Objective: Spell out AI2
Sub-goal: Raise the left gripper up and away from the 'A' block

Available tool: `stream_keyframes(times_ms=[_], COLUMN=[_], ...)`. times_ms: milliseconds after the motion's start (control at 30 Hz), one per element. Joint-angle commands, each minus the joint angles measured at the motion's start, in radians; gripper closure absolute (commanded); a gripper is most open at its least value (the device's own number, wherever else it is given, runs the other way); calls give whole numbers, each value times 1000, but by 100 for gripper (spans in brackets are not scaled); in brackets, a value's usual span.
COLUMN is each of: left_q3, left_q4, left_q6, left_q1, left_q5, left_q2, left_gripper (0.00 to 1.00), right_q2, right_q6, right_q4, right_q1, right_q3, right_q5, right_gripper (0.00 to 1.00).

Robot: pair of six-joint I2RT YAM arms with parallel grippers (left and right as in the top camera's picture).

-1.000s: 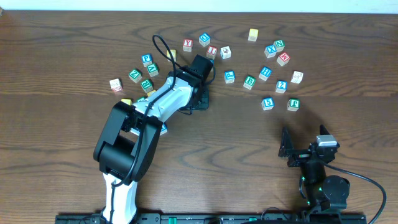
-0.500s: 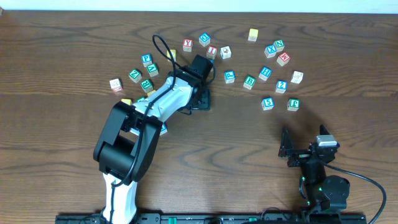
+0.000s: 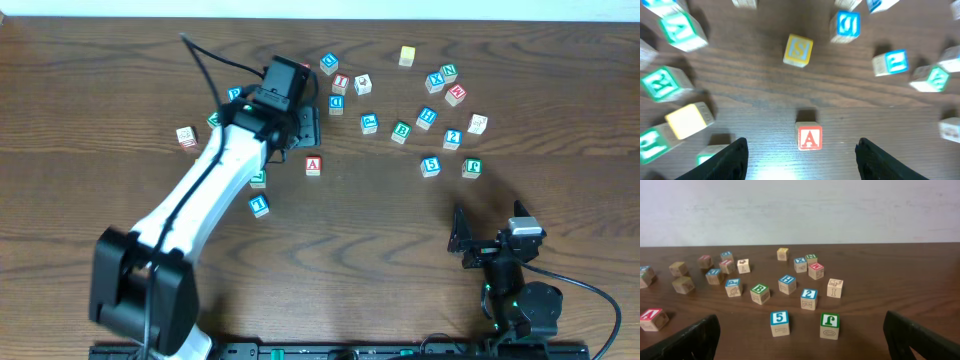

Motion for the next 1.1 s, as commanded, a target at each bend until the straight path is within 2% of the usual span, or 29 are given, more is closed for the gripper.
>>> stream_keyframes(times_ms=[0,433,1067], left_q3=[-4,-4,-4], left_q4=[-21,-207,-245], left_q6=[25,62,63], left_q1=[1,28,117], left_q5=[-13,-13,-13], left_q2=[-56,-217,-221], left_gripper=[32,31,30], right_q2=[-8,-8,-8], right_q6=[-11,-11,-11], right_q4=[-4,-4,-4], right_q1=[-6,-6,-6], right_q3=[-1,-1,-1], right_q5=[0,0,0], right_gripper=[1,1,1])
